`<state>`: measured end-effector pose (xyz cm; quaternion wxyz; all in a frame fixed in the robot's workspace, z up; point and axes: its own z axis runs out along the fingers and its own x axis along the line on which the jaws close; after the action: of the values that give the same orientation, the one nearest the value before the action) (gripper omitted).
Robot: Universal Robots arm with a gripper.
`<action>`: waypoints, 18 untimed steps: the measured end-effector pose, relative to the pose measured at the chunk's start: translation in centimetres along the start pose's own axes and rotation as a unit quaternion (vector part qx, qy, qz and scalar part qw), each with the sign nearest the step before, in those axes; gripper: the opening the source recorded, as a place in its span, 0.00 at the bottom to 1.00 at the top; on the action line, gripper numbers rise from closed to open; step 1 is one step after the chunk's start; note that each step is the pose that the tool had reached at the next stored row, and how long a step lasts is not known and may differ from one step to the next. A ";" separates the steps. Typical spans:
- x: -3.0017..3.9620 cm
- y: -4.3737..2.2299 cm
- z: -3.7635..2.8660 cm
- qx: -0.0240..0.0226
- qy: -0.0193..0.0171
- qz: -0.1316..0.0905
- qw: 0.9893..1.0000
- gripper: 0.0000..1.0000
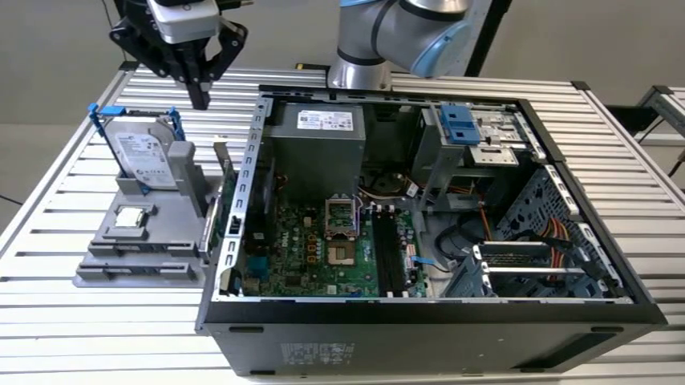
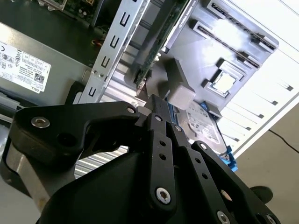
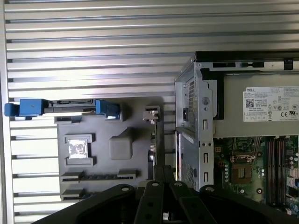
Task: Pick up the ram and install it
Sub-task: 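Reach for the ram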
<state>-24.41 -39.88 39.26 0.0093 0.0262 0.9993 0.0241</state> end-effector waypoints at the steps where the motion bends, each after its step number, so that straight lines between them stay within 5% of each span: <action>1: 0.05 0.00 0.00 0.000 0.000 0.000 1.000 0.00; 18: 1.05 -0.06 -0.02 0.000 0.000 0.000 1.000 0.00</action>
<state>-25.45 -39.88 39.26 0.0093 0.0259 0.9993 0.0241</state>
